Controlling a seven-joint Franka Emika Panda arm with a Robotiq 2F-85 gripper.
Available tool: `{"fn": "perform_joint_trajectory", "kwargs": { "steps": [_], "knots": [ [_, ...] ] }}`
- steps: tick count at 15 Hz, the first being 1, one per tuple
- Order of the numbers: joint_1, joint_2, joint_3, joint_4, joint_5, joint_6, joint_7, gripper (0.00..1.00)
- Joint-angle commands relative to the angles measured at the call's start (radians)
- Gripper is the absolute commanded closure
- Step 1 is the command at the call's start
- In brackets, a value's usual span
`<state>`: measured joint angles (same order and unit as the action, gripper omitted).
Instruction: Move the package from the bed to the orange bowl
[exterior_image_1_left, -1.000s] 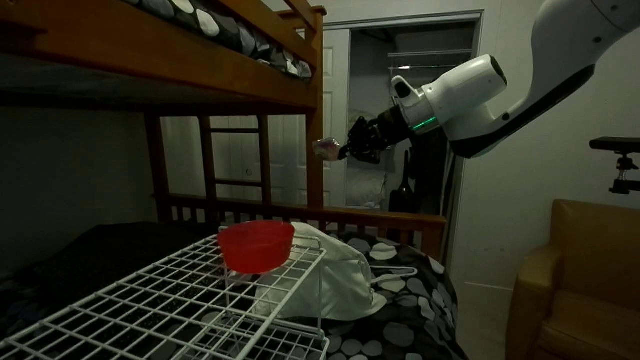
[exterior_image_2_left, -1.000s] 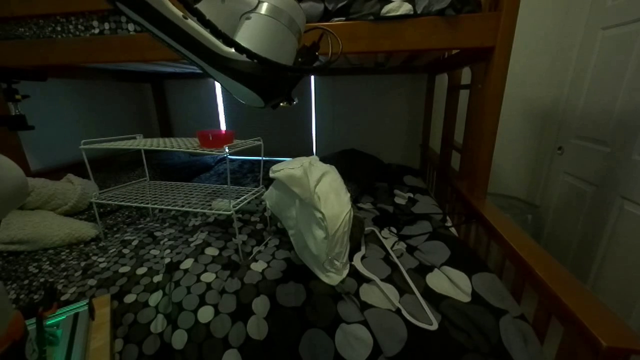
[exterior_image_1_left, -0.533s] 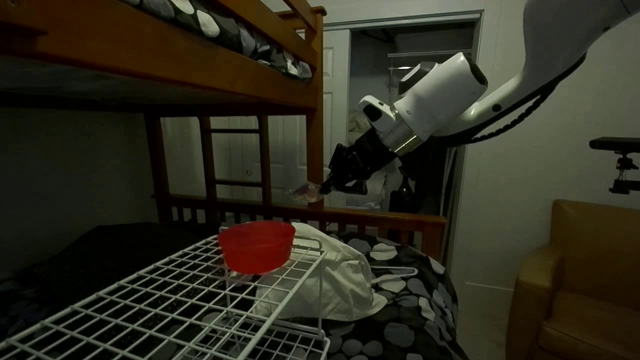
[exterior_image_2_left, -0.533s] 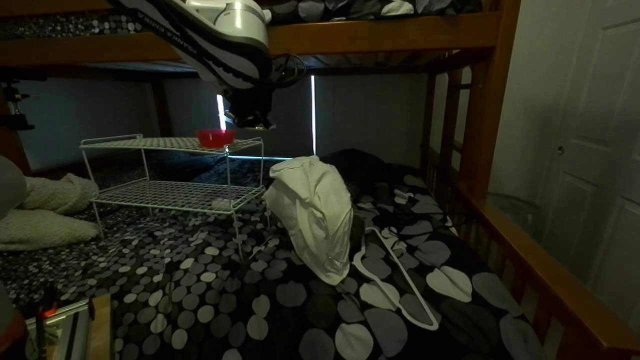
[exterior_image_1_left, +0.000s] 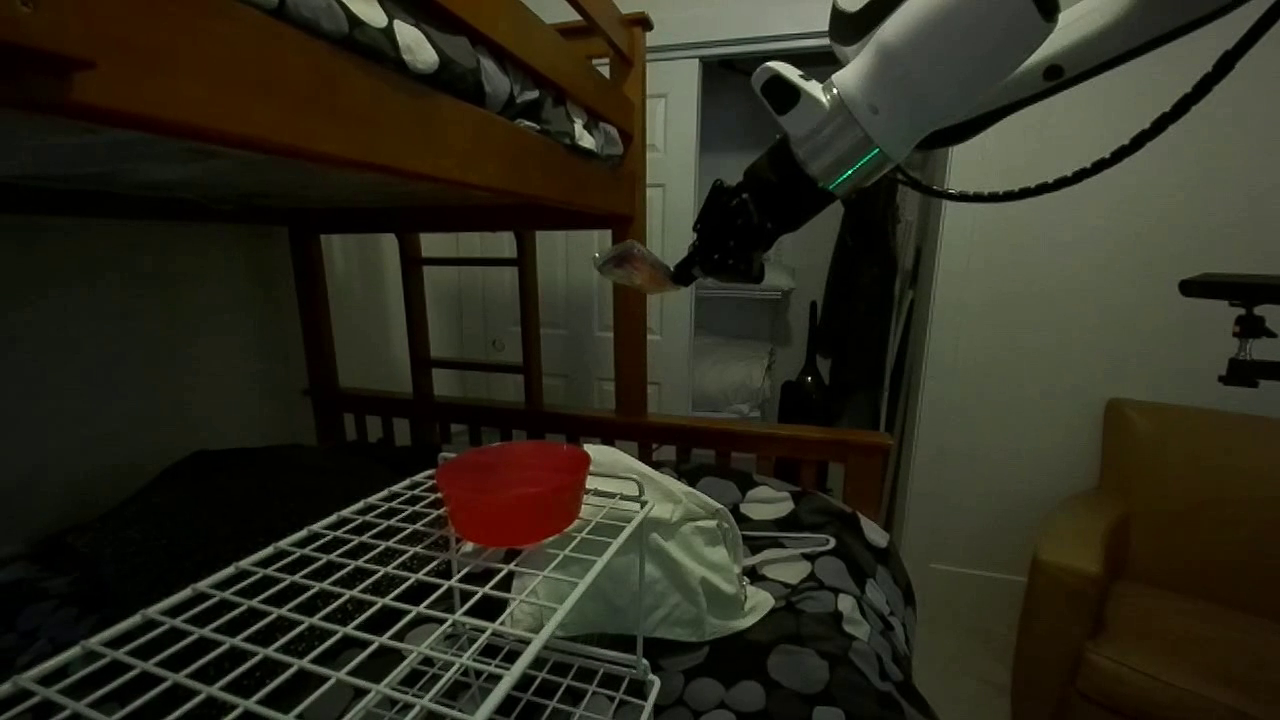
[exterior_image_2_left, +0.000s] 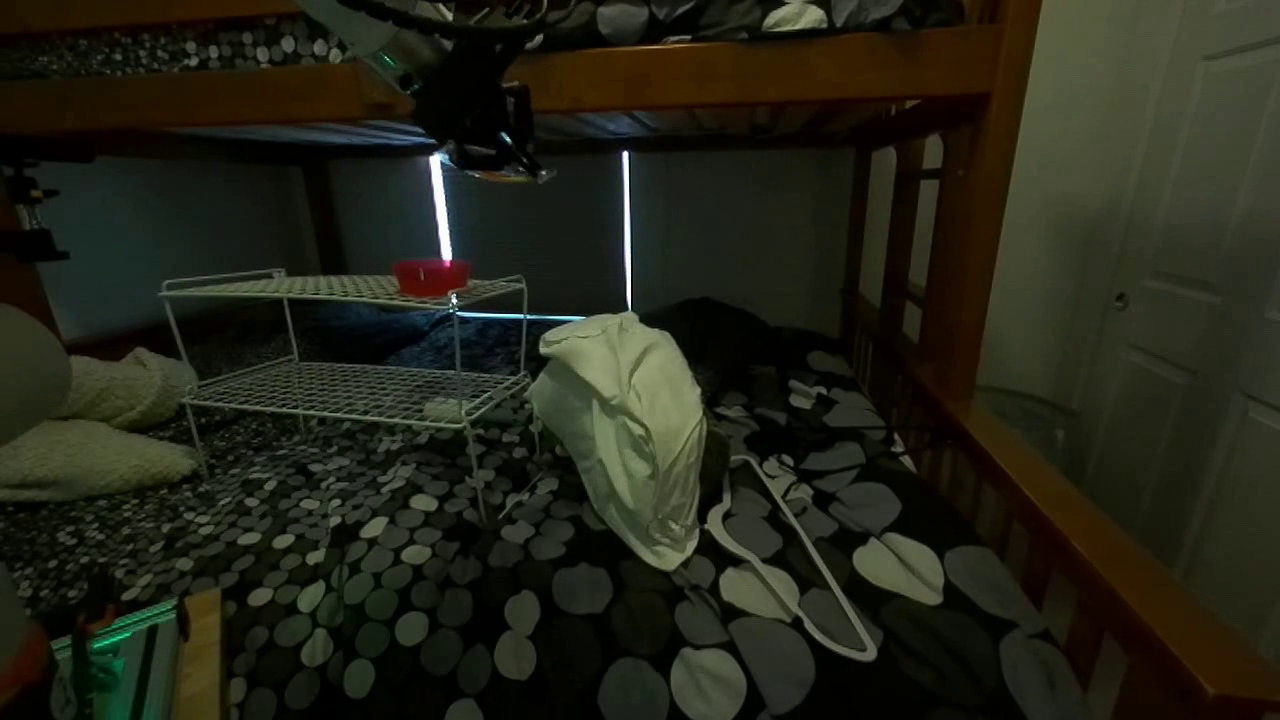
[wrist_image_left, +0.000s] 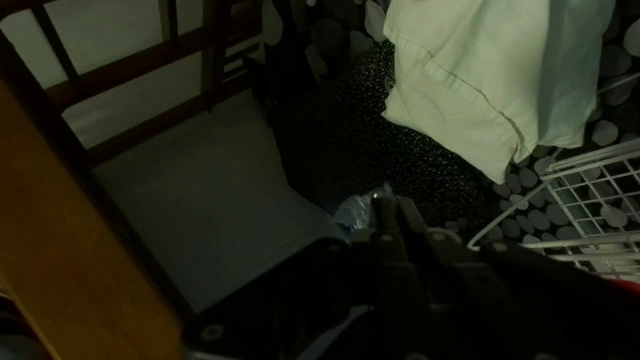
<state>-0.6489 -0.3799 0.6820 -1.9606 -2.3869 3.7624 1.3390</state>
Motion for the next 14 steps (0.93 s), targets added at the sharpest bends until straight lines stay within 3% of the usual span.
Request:
{"fn": "perform_joint_trajectory", "kwargs": {
  "steps": [1, 2, 5, 10, 14],
  "knots": [
    [-0.007, -0.006, 0.008, 0.001, -0.002, 0.000, 0.010, 0.99],
    [-0.055, -0.004, 0.074, 0.002, -0.018, 0.025, 0.095, 0.99],
    [-0.069, 0.034, 0.161, 0.032, 0.002, 0.092, 0.207, 0.99],
    [-0.104, 0.073, 0.280, 0.091, -0.032, 0.185, 0.321, 0.99],
    [-0.193, 0.123, 0.440, 0.118, -0.076, 0.207, 0.399, 0.99]
  ]
}}
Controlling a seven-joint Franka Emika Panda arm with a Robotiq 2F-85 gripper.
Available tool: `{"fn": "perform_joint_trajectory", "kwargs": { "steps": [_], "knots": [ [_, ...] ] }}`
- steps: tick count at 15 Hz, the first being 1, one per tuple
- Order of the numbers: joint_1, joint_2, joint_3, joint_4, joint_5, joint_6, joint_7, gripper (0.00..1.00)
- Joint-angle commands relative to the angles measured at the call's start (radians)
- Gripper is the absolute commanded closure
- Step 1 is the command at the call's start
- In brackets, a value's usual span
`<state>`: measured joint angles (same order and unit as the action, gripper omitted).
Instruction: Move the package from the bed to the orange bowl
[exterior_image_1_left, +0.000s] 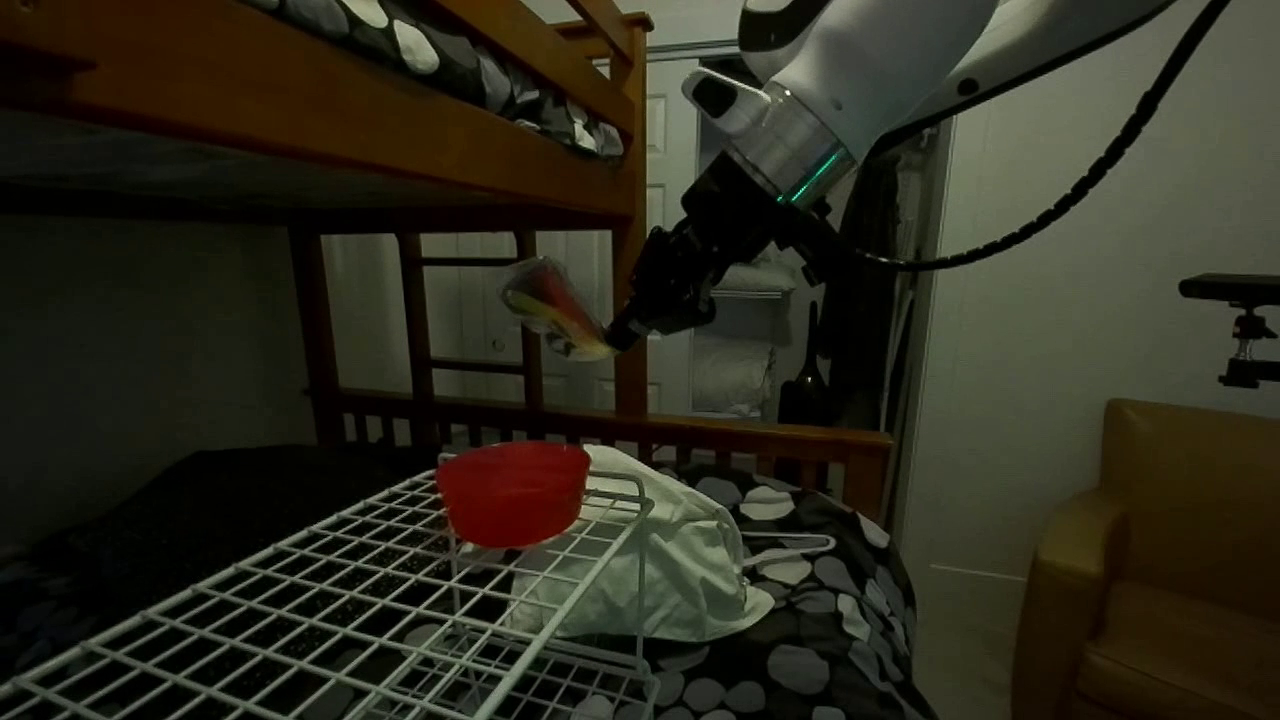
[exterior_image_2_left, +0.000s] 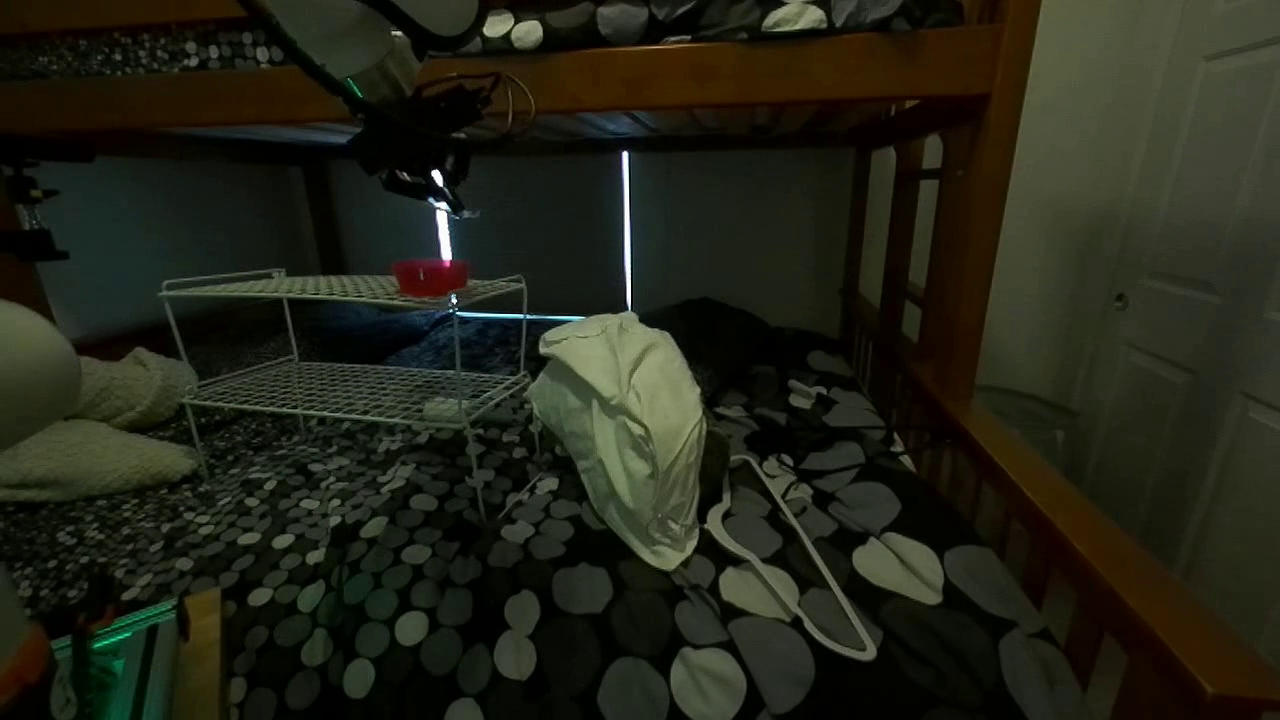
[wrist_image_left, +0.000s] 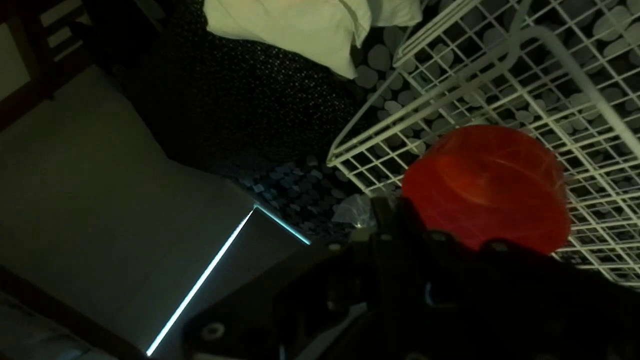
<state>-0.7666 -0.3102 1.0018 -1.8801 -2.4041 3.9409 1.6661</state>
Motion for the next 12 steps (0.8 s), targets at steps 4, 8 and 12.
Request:
{"fn": "perform_joint_trajectory", "kwargs": {
  "steps": [4, 8, 12],
  "knots": [
    [-0.167, 0.096, 0.296, 0.065, -0.074, 0.029, 0.108, 0.99],
    [-0.269, 0.090, 0.420, 0.070, -0.068, 0.056, 0.110, 0.99],
    [-0.416, 0.046, 0.544, 0.058, -0.042, 0.064, 0.109, 0.99]
  ]
}}
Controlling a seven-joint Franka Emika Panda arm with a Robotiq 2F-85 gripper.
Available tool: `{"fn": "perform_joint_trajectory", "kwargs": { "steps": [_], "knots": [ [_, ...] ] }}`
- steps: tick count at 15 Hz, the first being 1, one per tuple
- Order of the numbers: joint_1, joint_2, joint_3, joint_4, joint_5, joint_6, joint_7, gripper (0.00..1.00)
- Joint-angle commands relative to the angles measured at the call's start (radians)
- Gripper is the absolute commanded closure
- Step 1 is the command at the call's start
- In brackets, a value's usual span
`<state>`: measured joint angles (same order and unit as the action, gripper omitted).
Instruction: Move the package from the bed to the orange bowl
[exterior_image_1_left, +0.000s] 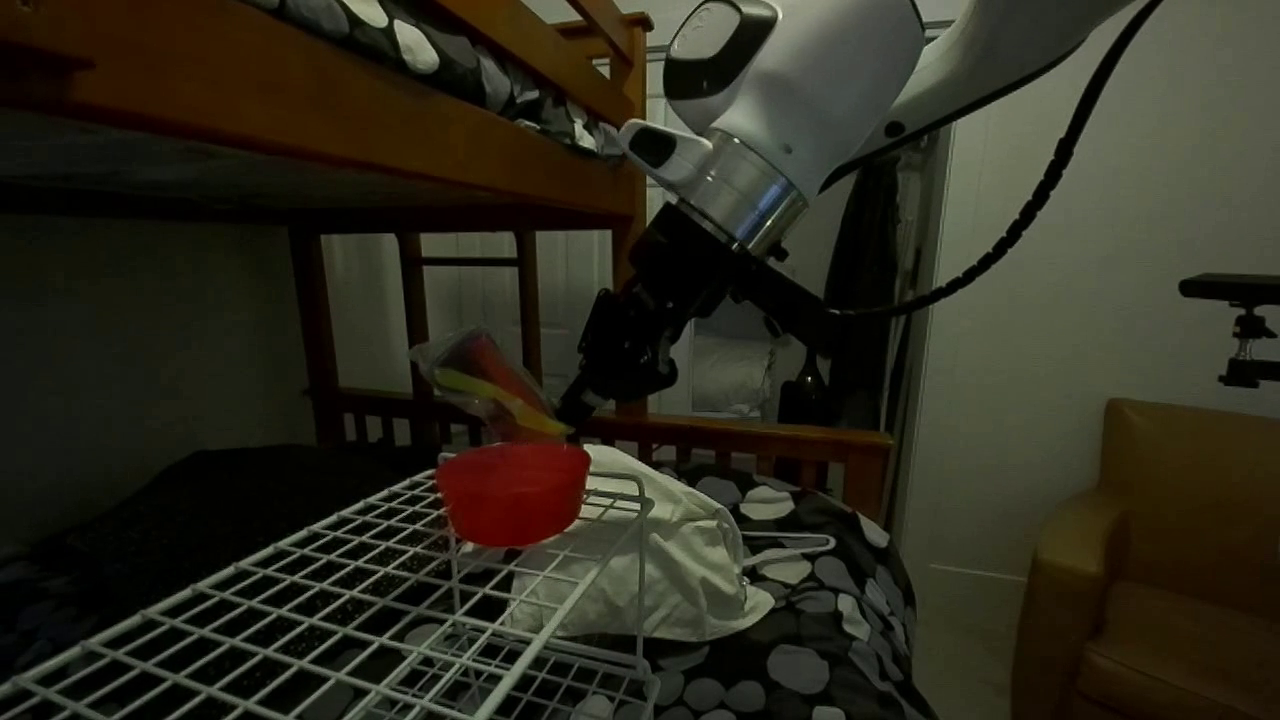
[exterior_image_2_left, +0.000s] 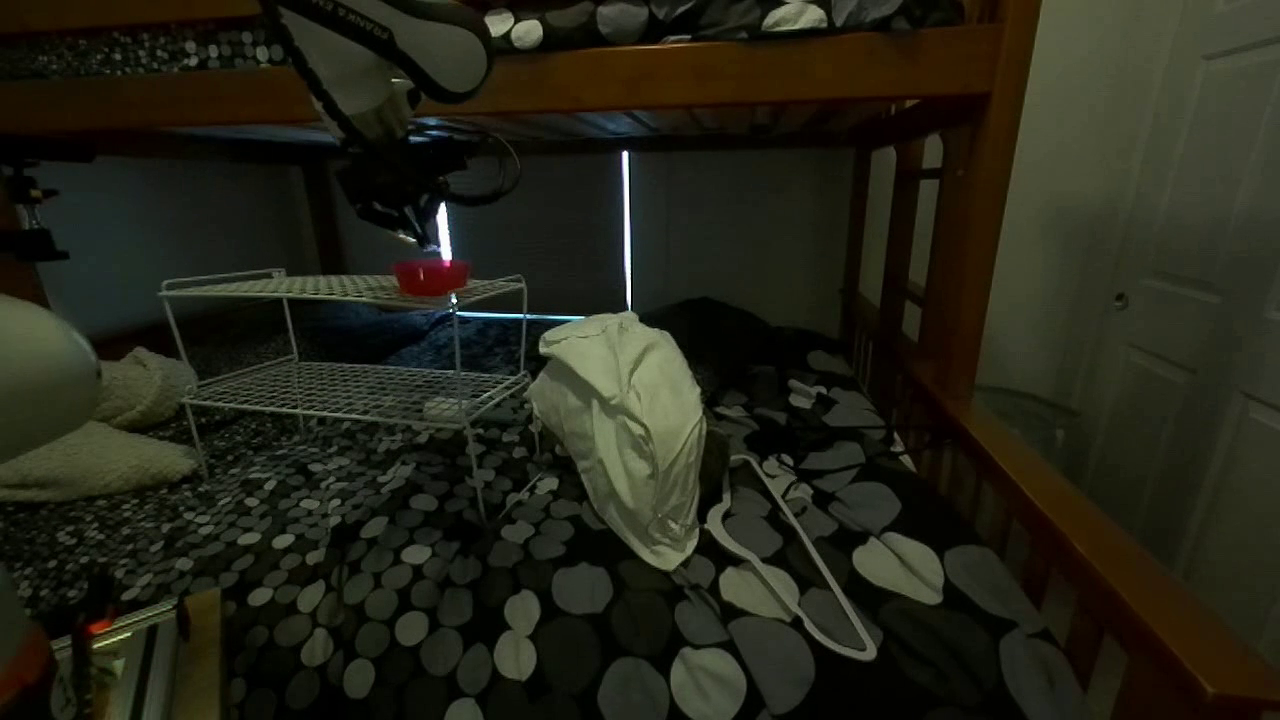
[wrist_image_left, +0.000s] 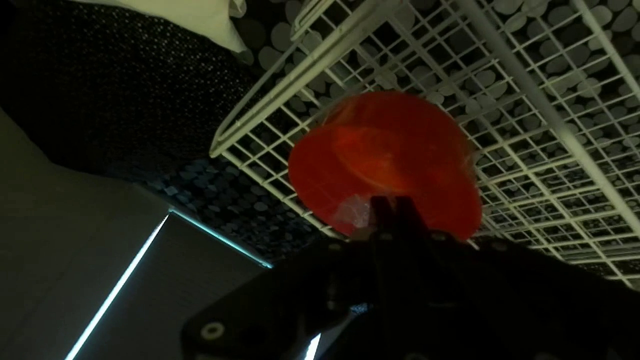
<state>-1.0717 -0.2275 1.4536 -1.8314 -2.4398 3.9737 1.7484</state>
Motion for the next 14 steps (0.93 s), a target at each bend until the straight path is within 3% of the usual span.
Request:
{"fn": "perform_joint_trajectory", "kwargs": {
  "steps": [1, 5, 10, 11, 14],
  "knots": [
    [-0.151, -0.046, 0.130, 0.011, 0.005, 0.036, 0.021, 0.99],
    [-0.294, -0.097, 0.254, 0.044, 0.051, 0.051, 0.002, 0.99],
    [-0.441, -0.194, 0.357, 0.110, 0.070, 0.077, 0.003, 0.99],
    [-0.389, -0.290, 0.232, 0.095, 0.212, 0.126, -0.096, 0.99],
    [-0.441, -0.356, 0.229, 0.115, 0.346, 0.168, -0.162, 0.99]
  ]
}}
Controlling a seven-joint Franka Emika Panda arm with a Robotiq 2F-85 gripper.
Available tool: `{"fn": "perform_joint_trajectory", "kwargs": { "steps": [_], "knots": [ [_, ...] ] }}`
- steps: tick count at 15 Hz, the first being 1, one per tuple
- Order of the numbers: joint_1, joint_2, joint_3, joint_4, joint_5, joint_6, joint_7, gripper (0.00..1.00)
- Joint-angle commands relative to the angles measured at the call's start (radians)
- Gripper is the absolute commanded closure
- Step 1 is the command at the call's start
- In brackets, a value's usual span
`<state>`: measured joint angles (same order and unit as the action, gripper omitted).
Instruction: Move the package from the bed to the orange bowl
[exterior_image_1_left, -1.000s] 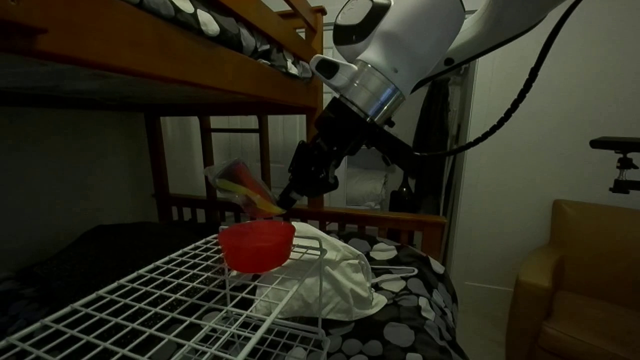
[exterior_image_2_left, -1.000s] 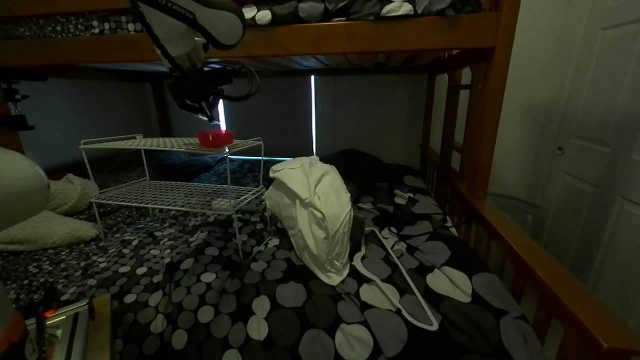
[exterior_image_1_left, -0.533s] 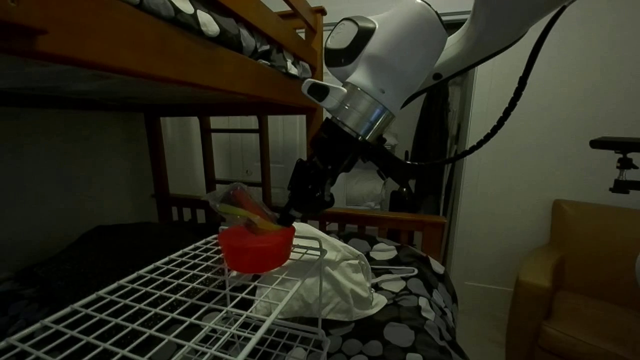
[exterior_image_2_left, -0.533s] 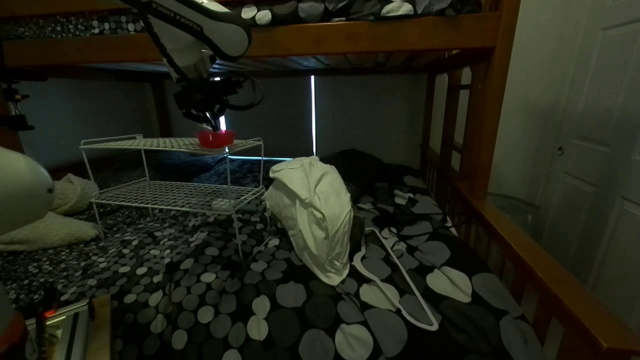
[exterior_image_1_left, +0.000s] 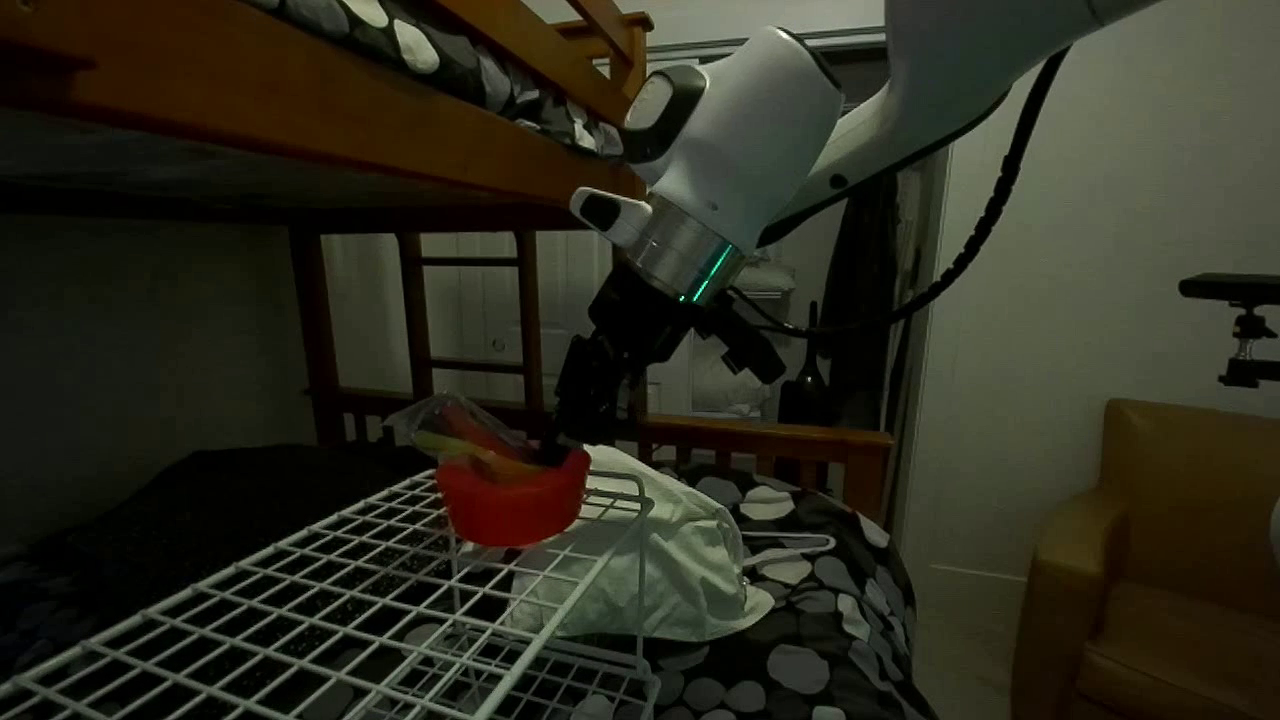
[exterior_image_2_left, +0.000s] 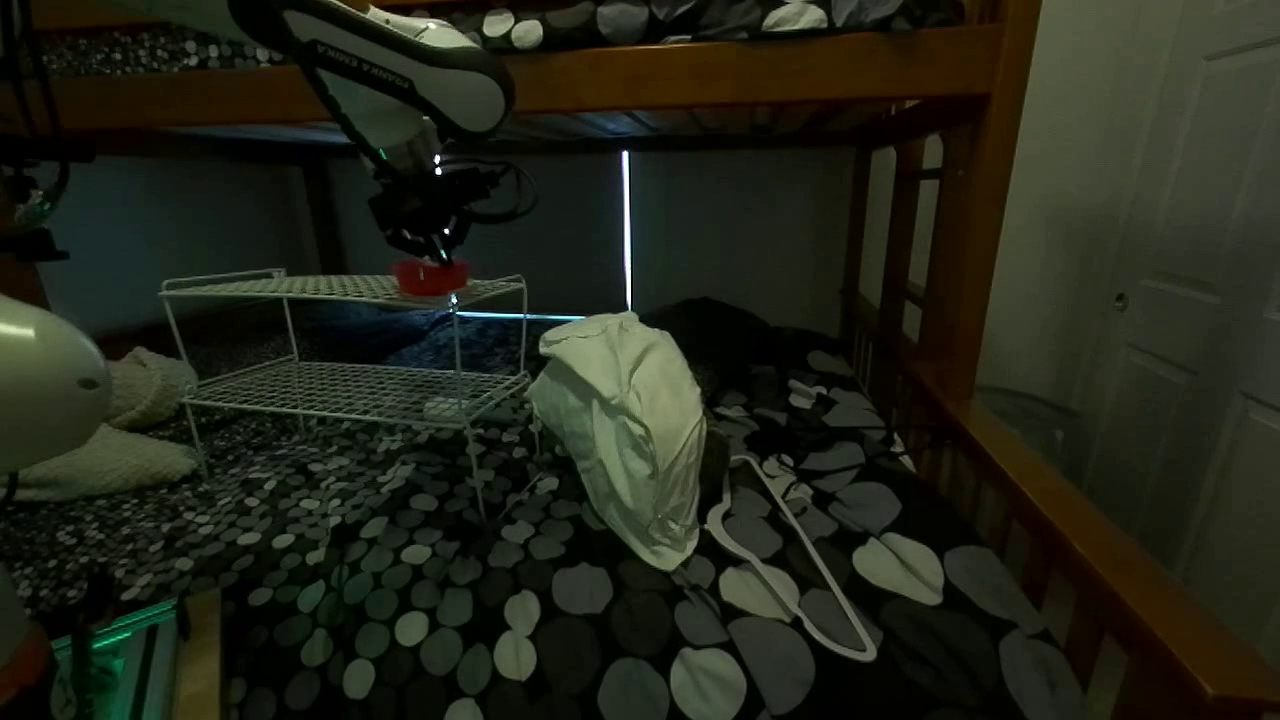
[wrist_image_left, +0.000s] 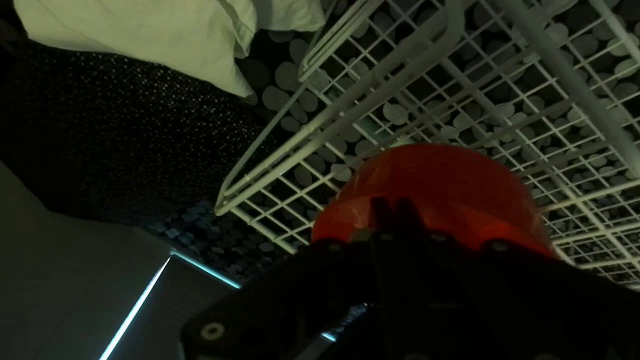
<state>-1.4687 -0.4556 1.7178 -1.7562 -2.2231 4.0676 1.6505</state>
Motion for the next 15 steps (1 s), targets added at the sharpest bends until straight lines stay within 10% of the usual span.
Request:
{"fn": "perform_joint_trajectory", "kwargs": {
  "steps": [1, 2, 9, 12, 15],
  "knots": [
    [-0.050, -0.148, -0.040, 0.046, 0.162, 0.088, -0.080, 0.99],
    [-0.062, -0.170, -0.042, 0.059, 0.187, 0.106, -0.093, 0.71],
    [-0.083, -0.148, -0.042, 0.132, 0.126, 0.151, -0.108, 0.26],
    [-0.040, -0.110, -0.142, 0.141, 0.144, 0.149, -0.128, 0.02],
    [0.023, -0.183, -0.375, 0.111, 0.152, 0.126, -0.134, 0.00]
  ]
}}
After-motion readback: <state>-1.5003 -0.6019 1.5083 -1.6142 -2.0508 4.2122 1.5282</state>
